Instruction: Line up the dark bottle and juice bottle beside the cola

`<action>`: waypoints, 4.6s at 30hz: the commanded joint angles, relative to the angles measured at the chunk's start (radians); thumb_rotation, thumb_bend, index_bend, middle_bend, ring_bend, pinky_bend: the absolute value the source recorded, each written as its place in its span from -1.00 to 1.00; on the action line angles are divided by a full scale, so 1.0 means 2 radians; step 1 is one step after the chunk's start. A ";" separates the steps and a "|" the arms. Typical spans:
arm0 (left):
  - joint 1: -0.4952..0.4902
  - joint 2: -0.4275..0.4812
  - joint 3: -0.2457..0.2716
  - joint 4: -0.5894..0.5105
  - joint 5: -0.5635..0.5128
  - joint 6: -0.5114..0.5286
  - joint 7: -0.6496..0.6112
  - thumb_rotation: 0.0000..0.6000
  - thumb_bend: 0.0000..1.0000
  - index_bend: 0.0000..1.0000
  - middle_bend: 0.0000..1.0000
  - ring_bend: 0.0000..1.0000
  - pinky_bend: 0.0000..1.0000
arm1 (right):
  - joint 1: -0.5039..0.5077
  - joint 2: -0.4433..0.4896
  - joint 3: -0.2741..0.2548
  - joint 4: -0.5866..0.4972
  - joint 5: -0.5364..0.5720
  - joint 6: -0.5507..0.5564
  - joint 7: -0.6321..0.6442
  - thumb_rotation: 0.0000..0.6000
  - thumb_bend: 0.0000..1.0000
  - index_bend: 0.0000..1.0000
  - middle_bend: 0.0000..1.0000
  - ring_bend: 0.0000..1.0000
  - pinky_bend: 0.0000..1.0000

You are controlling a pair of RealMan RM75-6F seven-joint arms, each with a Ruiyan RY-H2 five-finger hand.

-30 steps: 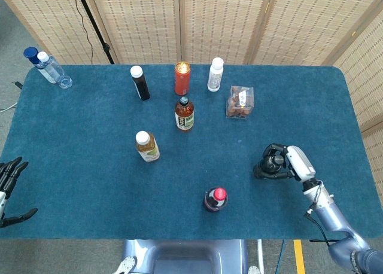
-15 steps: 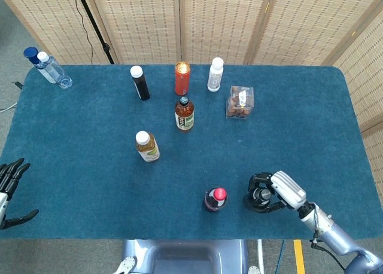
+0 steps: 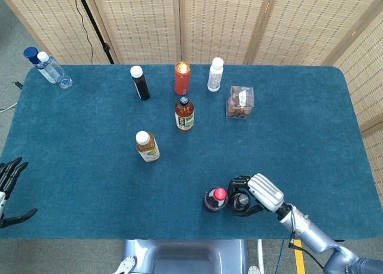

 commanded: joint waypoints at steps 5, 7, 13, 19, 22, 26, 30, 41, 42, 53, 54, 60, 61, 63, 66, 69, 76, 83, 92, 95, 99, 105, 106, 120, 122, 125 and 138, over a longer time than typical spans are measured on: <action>0.000 0.001 0.000 0.001 0.001 0.001 -0.004 1.00 -1.00 -1.00 -1.00 -1.00 -1.00 | 0.004 -0.007 0.002 0.002 0.010 -0.007 -0.010 1.00 0.09 0.09 0.08 0.20 0.53; 0.000 0.002 0.000 0.002 0.001 0.001 -0.006 1.00 -1.00 -1.00 -1.00 -1.00 -1.00 | 0.004 -0.009 0.002 0.006 0.015 -0.007 -0.012 1.00 0.09 0.09 0.08 0.20 0.53; -0.001 0.001 -0.001 0.001 -0.002 -0.003 -0.002 1.00 -1.00 -1.00 -1.00 -1.00 -1.00 | 0.003 -0.017 -0.001 0.018 0.023 -0.009 -0.011 1.00 0.09 0.09 0.08 0.20 0.53; -0.001 0.000 0.000 -0.001 -0.001 -0.004 0.003 1.00 -1.00 -1.00 -1.00 -1.00 -1.00 | 0.005 -0.027 0.002 0.016 0.032 -0.009 -0.001 1.00 0.09 0.09 0.08 0.20 0.53; -0.002 -0.001 0.000 -0.001 -0.002 -0.005 0.005 1.00 -1.00 -1.00 -1.00 -1.00 -1.00 | 0.006 -0.029 0.001 0.011 0.032 -0.009 0.001 1.00 0.09 0.09 0.08 0.20 0.53; -0.001 -0.001 0.000 -0.001 -0.002 -0.004 0.006 1.00 -1.00 -1.00 -1.00 -1.00 -1.00 | 0.007 -0.033 0.000 0.008 0.032 -0.008 -0.002 1.00 0.09 0.09 0.08 0.20 0.53; -0.001 -0.001 0.000 -0.001 -0.003 -0.004 0.004 1.00 -1.00 -1.00 -1.00 -1.00 -1.00 | 0.006 -0.037 0.001 0.003 0.036 -0.007 -0.001 1.00 0.09 0.09 0.08 0.20 0.53; -0.001 0.000 -0.001 0.000 -0.003 -0.002 0.001 1.00 -1.00 -1.00 -1.00 -1.00 -1.00 | 0.006 -0.043 -0.007 0.020 0.033 -0.003 0.004 1.00 0.09 -0.01 0.01 0.13 0.49; -0.001 0.000 -0.001 0.000 -0.003 -0.002 0.000 1.00 -1.00 -1.00 -1.00 -1.00 -1.00 | 0.006 -0.043 -0.009 0.024 0.030 -0.001 0.009 1.00 0.09 -0.02 0.00 0.12 0.49; -0.001 0.001 0.000 0.000 -0.001 -0.002 -0.001 1.00 -1.00 -1.00 -1.00 -1.00 -1.00 | 0.007 -0.039 -0.027 0.052 0.008 0.015 0.034 1.00 -0.03 -0.64 -0.57 -0.33 -0.05; -0.001 0.001 0.000 0.000 -0.001 -0.002 -0.001 1.00 -1.00 -1.00 -1.00 -1.00 -1.00 | 0.007 -0.038 -0.028 0.051 0.008 0.015 0.033 1.00 -0.03 -0.68 -0.63 -0.38 -0.16; -0.001 0.001 0.001 0.000 -0.001 -0.003 0.001 1.00 -1.00 -1.00 -1.00 -1.00 -1.00 | -0.002 -0.026 -0.030 0.030 0.017 0.016 0.006 1.00 -0.14 -0.79 -0.84 -0.65 -0.55; -0.001 0.001 0.001 0.000 0.000 -0.003 0.001 1.00 -1.00 -1.00 -1.00 -1.00 -1.00 | -0.003 -0.025 -0.029 0.028 0.019 0.015 0.001 1.00 -0.14 -0.80 -0.85 -0.66 -0.57; -0.001 0.001 0.001 0.000 0.001 -0.002 0.000 1.00 -1.00 -1.00 -1.00 -1.00 -1.00 | -0.005 -0.023 -0.027 0.024 0.024 0.016 -0.007 1.00 -0.15 -0.82 -0.87 -0.67 -0.58; 0.000 0.001 0.001 0.000 0.001 -0.001 -0.001 1.00 -1.00 -1.00 -1.00 -1.00 -1.00 | -0.008 -0.019 -0.025 0.016 0.027 0.020 -0.012 1.00 -0.16 -0.83 -0.88 -0.67 -0.59; 0.000 0.001 0.001 0.001 0.000 -0.001 -0.002 1.00 -1.00 -1.00 -1.00 -1.00 -1.00 | -0.014 -0.015 -0.024 0.006 0.027 0.030 -0.025 1.00 -0.17 -0.84 -0.88 -0.67 -0.60; 0.001 0.002 0.002 0.001 0.002 0.001 -0.002 1.00 -1.00 -1.00 -1.00 -1.00 -1.00 | -0.023 0.000 -0.032 -0.020 0.022 0.032 -0.053 1.00 -0.17 -0.87 -0.88 -0.67 -0.60; 0.002 0.002 0.003 0.002 0.005 0.005 -0.005 1.00 -1.00 -1.00 -1.00 -1.00 -1.00 | -0.021 0.006 -0.035 -0.029 0.020 0.023 -0.054 1.00 -0.18 -0.88 -0.88 -0.67 -0.60; 0.002 0.002 0.002 0.004 0.005 0.006 -0.008 1.00 -1.00 -1.00 -1.00 -1.00 -1.00 | -0.020 0.004 -0.040 -0.022 0.017 0.014 -0.045 1.00 -0.47 -0.88 -0.93 -0.75 -0.69; 0.002 0.003 0.002 0.004 0.005 0.006 -0.008 1.00 -1.00 -1.00 -1.00 -1.00 -1.00 | -0.019 0.006 -0.041 -0.026 0.016 0.012 -0.046 1.00 -0.59 -0.88 -0.94 -0.80 -0.72; 0.002 0.003 0.002 0.004 0.005 0.006 -0.009 1.00 -1.00 -1.00 -1.00 -1.00 -1.00 | -0.019 0.007 -0.041 -0.031 0.018 0.009 -0.046 1.00 -0.62 -0.88 -0.97 -0.86 -0.73; 0.003 0.003 0.002 0.005 0.006 0.009 -0.012 1.00 -1.00 -1.00 -1.00 -1.00 -1.00 | -0.021 0.008 -0.039 -0.036 0.018 0.013 -0.050 1.00 -0.62 -0.89 -1.00 -0.91 -0.75; 0.003 0.003 0.002 0.005 0.006 0.009 -0.012 1.00 -1.00 -1.00 -1.00 -1.00 -1.00 | -0.021 0.009 -0.038 -0.037 0.018 0.014 -0.050 1.00 -0.62 -0.89 -1.00 -0.91 -0.75; 0.004 0.005 0.003 0.006 0.007 0.012 -0.019 1.00 -1.00 -1.00 -1.00 -1.00 -1.00 | -0.026 0.044 -0.023 -0.075 0.023 0.035 -0.060 1.00 -0.62 -0.92 -1.00 -0.94 -0.75; 0.003 0.005 0.002 0.006 0.005 0.010 -0.021 1.00 -1.00 -1.00 -1.00 -1.00 -1.00 | -0.029 0.056 -0.023 -0.084 0.022 0.041 -0.062 1.00 -0.62 -0.97 -1.00 -0.98 -0.78; 0.000 0.006 0.001 0.005 0.003 0.006 -0.023 1.00 -1.00 -1.00 -1.00 -1.00 -1.00 | -0.030 0.092 -0.031 -0.105 0.021 0.033 -0.078 1.00 -0.64 -1.00 -1.00 -1.00 -0.88; -0.065 0.000 -0.019 0.043 -0.023 -0.090 -0.132 1.00 -1.00 -1.00 -1.00 -1.00 -1.00 | -0.087 0.229 -0.023 -0.137 0.071 0.097 -0.141 1.00 -0.67 -0.94 -1.00 -1.00 -1.00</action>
